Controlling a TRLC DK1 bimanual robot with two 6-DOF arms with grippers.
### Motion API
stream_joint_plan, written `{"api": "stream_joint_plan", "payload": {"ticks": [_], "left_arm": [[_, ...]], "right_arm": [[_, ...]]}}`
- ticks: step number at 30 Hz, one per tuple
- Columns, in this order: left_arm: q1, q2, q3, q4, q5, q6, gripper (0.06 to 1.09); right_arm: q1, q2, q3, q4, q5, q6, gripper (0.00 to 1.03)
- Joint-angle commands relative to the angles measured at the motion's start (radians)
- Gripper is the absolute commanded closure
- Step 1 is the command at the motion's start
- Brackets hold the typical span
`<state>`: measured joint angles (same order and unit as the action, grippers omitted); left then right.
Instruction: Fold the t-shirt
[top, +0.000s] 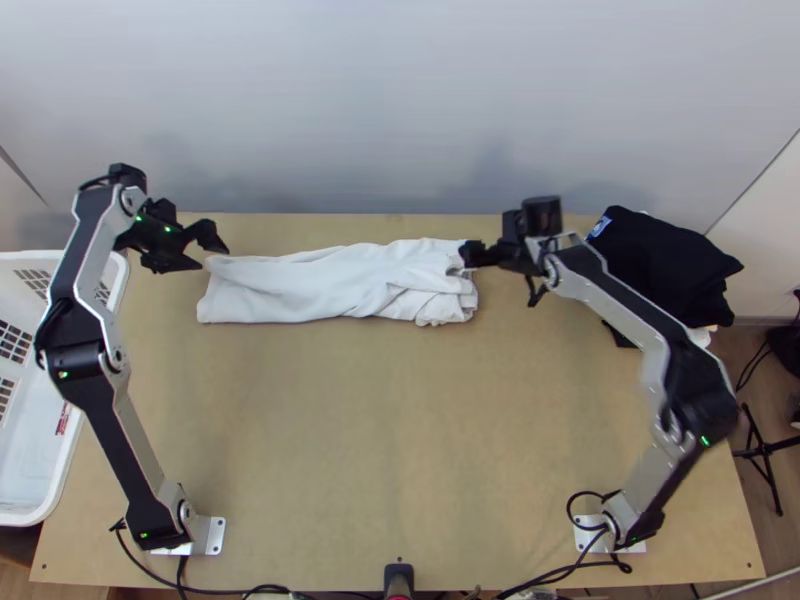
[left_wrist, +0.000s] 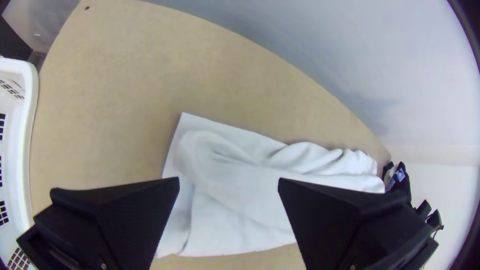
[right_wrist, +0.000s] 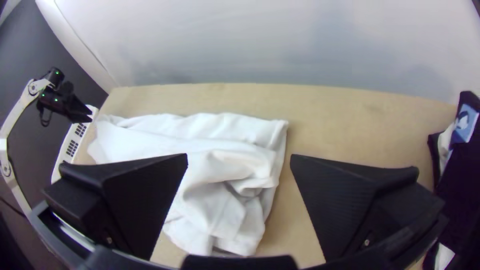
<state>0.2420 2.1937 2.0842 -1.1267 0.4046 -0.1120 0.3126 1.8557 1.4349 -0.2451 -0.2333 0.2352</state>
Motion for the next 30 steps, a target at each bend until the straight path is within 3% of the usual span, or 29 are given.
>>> {"api": "stream_joint_plan", "payload": {"ticks": [1, 4, 7, 12, 30], "left_arm": [[0.019, -0.141, -0.082, -0.045, 0.063, 0.021, 0.12], [0.054, -0.196, -0.199, -0.007, 0.115, 0.048, 0.12], [0.094, -0.264, -0.363, 0.125, 0.143, 0.067, 0.12], [0.151, -0.267, -0.49, 0.165, 0.161, 0.198, 0.12], [0.166, -0.037, -0.418, 0.229, 0.352, 0.144, 0.12]], "right_arm": [[-0.015, -0.25, -0.007, -0.108, -0.006, 0.006, 0.03], [-0.02, -0.368, -0.016, -0.174, -0.04, 0.032, 0.03], [0.006, -0.477, -0.041, -0.232, -0.072, 0.061, 0.03], [0.066, -0.593, -0.064, -0.326, -0.101, 0.085, 0.03], [0.046, -0.618, -0.042, -0.421, -0.135, 0.095, 0.04]]}}
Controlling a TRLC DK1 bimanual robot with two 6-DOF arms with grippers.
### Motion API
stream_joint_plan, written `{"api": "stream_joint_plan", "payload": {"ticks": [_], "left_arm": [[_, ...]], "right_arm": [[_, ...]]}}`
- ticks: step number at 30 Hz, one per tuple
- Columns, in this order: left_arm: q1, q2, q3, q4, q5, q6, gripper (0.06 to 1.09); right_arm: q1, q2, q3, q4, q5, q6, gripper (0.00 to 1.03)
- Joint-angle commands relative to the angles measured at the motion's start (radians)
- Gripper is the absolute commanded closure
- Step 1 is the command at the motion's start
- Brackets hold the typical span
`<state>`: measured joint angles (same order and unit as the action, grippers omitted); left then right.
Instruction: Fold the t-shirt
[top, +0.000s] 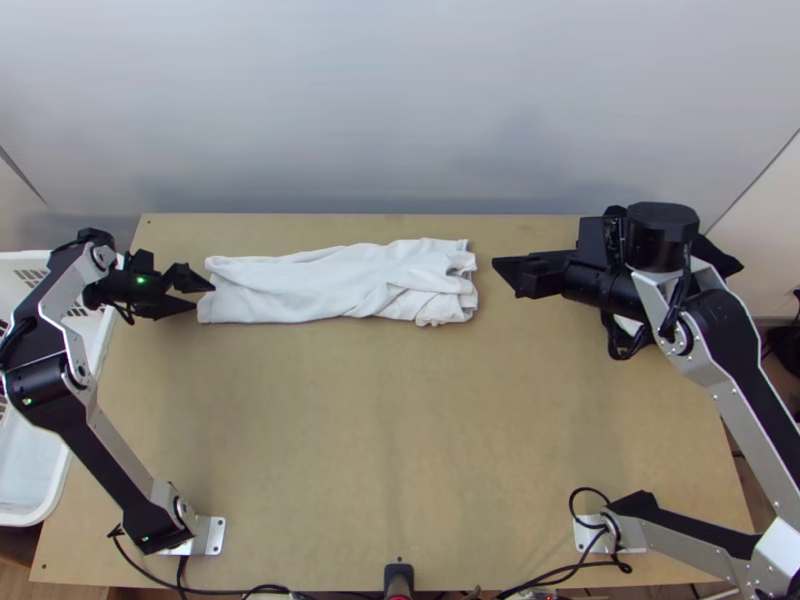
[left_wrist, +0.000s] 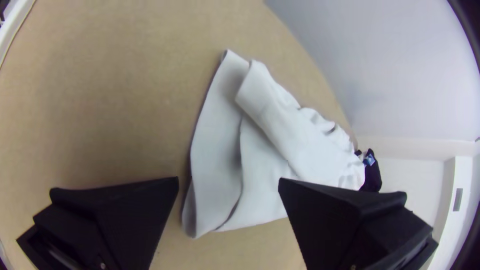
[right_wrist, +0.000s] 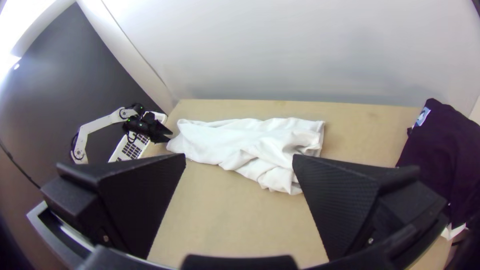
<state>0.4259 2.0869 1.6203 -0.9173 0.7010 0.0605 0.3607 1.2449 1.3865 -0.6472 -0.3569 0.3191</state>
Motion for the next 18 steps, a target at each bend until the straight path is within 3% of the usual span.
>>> {"api": "stream_joint_plan", "payload": {"ticks": [1, 16, 18], "left_arm": [[-0.026, 0.078, 0.053, 0.021, 0.057, -0.031, 0.12], [-0.167, 0.15, 0.128, 0.037, 0.204, -0.136, 0.13], [-0.177, 0.139, 0.13, 0.037, 0.244, -0.134, 0.23]], "right_arm": [[-0.003, -0.005, 0.008, -0.019, -0.013, 0.014, 0.04], [-0.022, -0.013, -0.058, -0.029, -0.027, 0.021, 0.04], [-0.025, -0.018, -0.067, -0.029, -0.027, 0.028, 0.04]]}}
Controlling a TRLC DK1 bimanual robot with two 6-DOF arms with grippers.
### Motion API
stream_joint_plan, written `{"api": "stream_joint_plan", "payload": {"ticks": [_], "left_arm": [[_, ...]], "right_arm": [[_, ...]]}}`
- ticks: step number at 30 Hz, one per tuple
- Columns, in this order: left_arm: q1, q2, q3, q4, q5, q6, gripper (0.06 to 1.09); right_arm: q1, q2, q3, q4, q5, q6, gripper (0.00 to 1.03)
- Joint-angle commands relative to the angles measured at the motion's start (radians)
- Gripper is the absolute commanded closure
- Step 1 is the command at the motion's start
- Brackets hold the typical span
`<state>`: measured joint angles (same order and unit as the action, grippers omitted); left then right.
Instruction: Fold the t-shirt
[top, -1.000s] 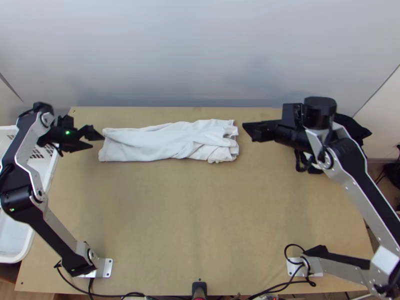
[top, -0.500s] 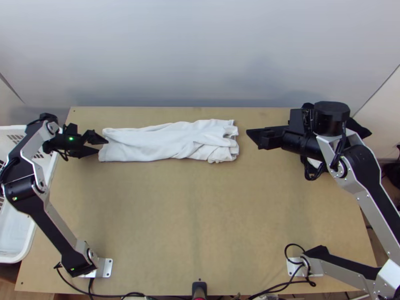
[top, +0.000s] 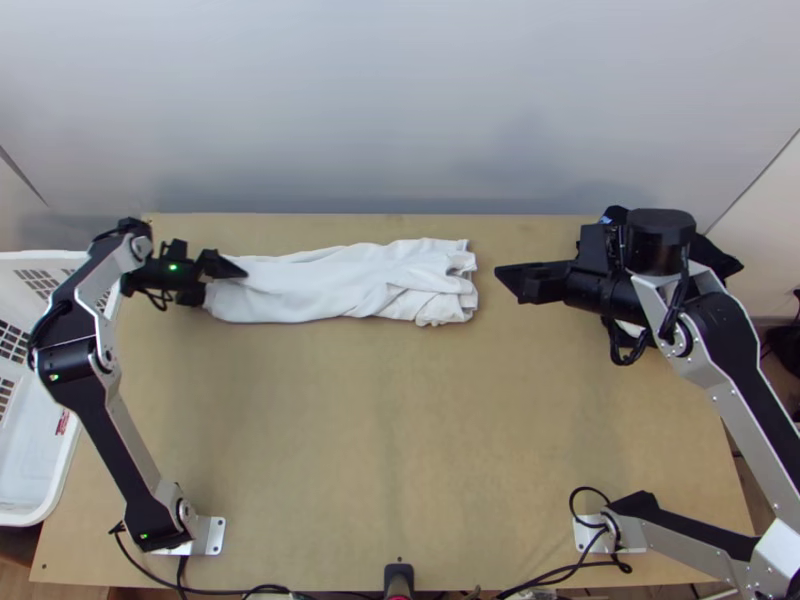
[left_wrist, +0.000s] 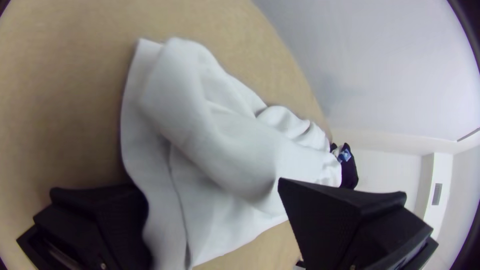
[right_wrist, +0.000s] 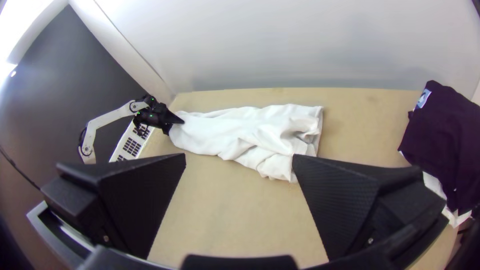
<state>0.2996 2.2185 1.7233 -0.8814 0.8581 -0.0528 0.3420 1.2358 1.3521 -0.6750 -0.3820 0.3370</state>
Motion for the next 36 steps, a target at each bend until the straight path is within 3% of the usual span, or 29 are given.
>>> {"api": "stream_joint_plan", "payload": {"ticks": [1, 3, 4, 16, 25, 36], "left_arm": [[-0.054, 0.0, 0.025, -0.001, 0.09, -0.021, 0.33], [-0.063, -0.013, 0.03, 0.009, 0.09, -0.024, 0.85], [-0.068, -0.008, 0.047, 0.002, 0.09, -0.027, 1.06], [-0.174, -0.042, 0.295, -0.108, 0.064, -0.121, 1.05], [-0.326, 0.003, 0.519, -0.222, -0.031, -0.122, 1.05], [-0.537, 0.017, 0.562, -0.199, -0.111, -0.147, 1.05]], "right_arm": [[-0.006, -0.009, -0.038, -0.001, -0.001, 0.011, 0.04], [-0.009, -0.016, -0.054, 0.0, -0.001, 0.017, 0.04], [-0.012, -0.021, -0.062, 0.002, -0.001, 0.019, 0.04], [-0.054, -0.098, -0.179, 0.029, -0.018, 0.045, 0.04], [-0.07, -0.187, -0.286, 0.052, -0.024, 0.056, 0.04], [-0.1, -0.294, -0.418, 0.086, -0.043, 0.082, 0.04]]}}
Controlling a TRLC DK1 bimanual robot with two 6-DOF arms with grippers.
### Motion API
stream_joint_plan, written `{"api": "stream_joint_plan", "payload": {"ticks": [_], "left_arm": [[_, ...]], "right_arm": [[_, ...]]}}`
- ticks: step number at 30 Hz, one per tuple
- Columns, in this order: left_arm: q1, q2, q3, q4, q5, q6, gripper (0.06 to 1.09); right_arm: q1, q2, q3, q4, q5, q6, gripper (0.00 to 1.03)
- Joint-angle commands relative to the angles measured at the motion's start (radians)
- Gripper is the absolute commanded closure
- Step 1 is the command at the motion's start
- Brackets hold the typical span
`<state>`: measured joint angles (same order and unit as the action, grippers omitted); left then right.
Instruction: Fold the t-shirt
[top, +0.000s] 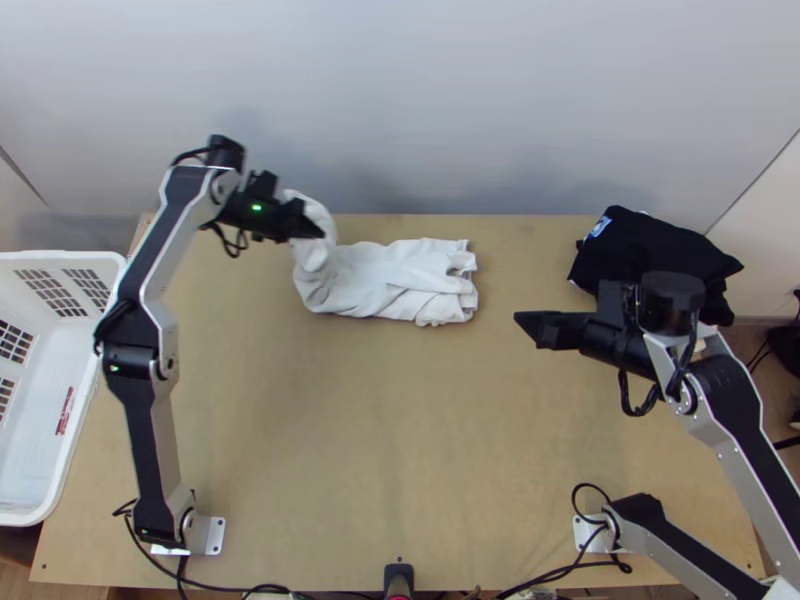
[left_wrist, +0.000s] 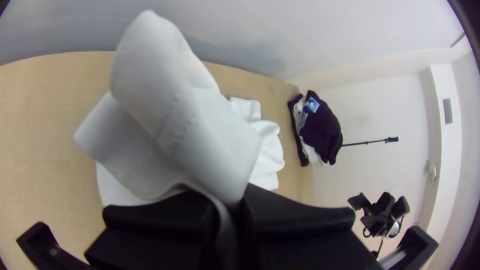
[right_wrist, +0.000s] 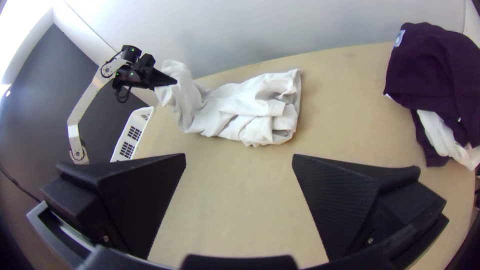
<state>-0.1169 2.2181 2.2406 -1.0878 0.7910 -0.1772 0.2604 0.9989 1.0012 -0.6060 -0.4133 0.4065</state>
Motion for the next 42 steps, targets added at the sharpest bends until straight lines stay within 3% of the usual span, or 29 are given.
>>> {"api": "stream_joint_plan", "payload": {"ticks": [1, 13, 14, 16, 17, 25, 28, 31, 36, 42], "left_arm": [[-0.144, 0.022, 0.053, 0.009, -0.05, -0.03, 1.05], [-0.363, 0.046, 0.076, 0.249, -0.188, -0.137, 1.05], [-0.38, 0.055, 0.076, 0.267, -0.205, -0.137, 1.01], [-0.412, 0.074, 0.076, 0.293, -0.236, -0.14, 0.74], [-0.426, 0.078, 0.076, 0.304, -0.243, -0.145, 0.68], [-0.533, 0.118, 0.076, 0.528, -0.308, -0.277, 0.67], [-0.558, 0.127, 0.076, 0.625, -0.326, -0.383, 0.52], [-0.567, 0.124, 0.076, 0.657, -0.325, -0.412, 0.5], [-0.51, 0.095, 0.067, 0.598, -0.311, -0.375, 0.11], [-0.395, -0.031, 0.004, 0.514, -0.299, -0.3, 0.11]], "right_arm": [[-0.021, -0.063, -0.073, 0.017, -0.013, 0.014, 0.04], [-0.058, -0.149, -0.145, 0.018, -0.036, 0.035, 0.04], [-0.062, -0.157, -0.153, 0.018, -0.038, 0.035, 0.04], [-0.069, -0.167, -0.162, 0.018, -0.042, 0.04, 0.04], [-0.072, -0.172, -0.167, 0.018, -0.045, 0.041, 0.04], [-0.115, -0.206, -0.205, 0.031, -0.071, 0.074, 0.04], [-0.121, -0.218, -0.227, 0.034, -0.078, 0.077, 0.04], [-0.122, -0.232, -0.251, 0.038, -0.078, 0.075, 0.04], [-0.118, -0.243, -0.292, 0.061, -0.094, 0.107, 0.04], [-0.11, -0.197, -0.305, 0.114, -0.102, 0.161, 0.04]]}}
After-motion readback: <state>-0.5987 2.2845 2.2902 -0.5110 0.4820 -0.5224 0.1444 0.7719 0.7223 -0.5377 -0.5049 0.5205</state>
